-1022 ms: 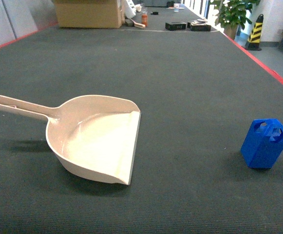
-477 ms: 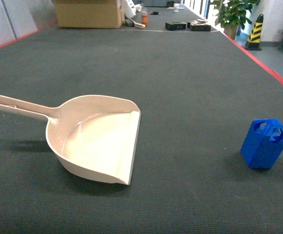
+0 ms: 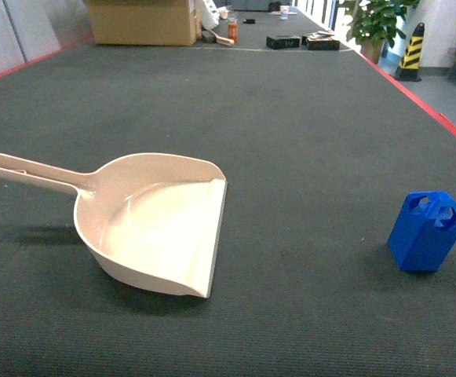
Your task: Place part in tray to right shelf
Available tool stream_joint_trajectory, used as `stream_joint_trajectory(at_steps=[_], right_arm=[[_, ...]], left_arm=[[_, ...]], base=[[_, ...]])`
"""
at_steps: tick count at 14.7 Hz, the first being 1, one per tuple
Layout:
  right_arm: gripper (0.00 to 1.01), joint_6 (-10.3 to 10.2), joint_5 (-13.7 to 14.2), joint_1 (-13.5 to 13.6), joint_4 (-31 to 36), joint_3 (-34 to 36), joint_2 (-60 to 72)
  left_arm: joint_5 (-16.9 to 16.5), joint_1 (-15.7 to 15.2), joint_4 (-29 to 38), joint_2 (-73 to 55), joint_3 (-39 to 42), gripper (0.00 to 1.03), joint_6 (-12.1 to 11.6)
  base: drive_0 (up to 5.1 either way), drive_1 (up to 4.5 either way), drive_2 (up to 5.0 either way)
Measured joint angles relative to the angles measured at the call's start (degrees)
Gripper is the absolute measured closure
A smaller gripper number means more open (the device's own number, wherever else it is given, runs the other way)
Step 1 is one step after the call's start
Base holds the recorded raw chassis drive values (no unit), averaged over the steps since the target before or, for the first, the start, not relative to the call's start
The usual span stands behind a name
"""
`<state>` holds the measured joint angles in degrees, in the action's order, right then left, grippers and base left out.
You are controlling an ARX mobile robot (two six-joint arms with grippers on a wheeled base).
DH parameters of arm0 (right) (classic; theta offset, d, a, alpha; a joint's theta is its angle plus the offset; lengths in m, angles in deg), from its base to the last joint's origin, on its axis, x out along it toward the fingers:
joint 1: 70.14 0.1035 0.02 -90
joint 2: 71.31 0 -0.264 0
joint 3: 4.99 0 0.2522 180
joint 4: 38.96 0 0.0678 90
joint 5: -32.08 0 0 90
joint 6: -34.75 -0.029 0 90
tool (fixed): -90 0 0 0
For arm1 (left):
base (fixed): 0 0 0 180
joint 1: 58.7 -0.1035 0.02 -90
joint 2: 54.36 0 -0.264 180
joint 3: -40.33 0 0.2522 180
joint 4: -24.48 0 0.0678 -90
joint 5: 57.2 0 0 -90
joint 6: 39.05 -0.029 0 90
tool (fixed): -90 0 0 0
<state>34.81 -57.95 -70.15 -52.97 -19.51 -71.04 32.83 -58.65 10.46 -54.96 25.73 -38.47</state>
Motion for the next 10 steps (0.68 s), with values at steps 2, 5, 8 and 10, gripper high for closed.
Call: stream_joint_trajectory(at_steps=[2,5,8,10], right_arm=[[0.03,0.0,0.0,0.0,0.0,0.0,0.0],[0.03,0.0,0.0,0.0,0.0,0.0,0.0],[0.03,0.0,0.0,0.0,0.0,0.0,0.0],[0.03,0.0,0.0,0.0,0.0,0.0,0.0]], left_arm=[[0.0,0.0,0.0,0.0,0.0,0.05,0.0],[0.0,0.0,0.0,0.0,0.0,0.05,0.0],[0.0,0.0,0.0,0.0,0.0,0.05,0.0],[0.0,0.0,0.0,0.0,0.0,0.05,0.0]], base=[[0.0,0.0,0.0],[0.0,0.0,0.0],[0.0,0.0,0.0],[0.0,0.0,0.0]])
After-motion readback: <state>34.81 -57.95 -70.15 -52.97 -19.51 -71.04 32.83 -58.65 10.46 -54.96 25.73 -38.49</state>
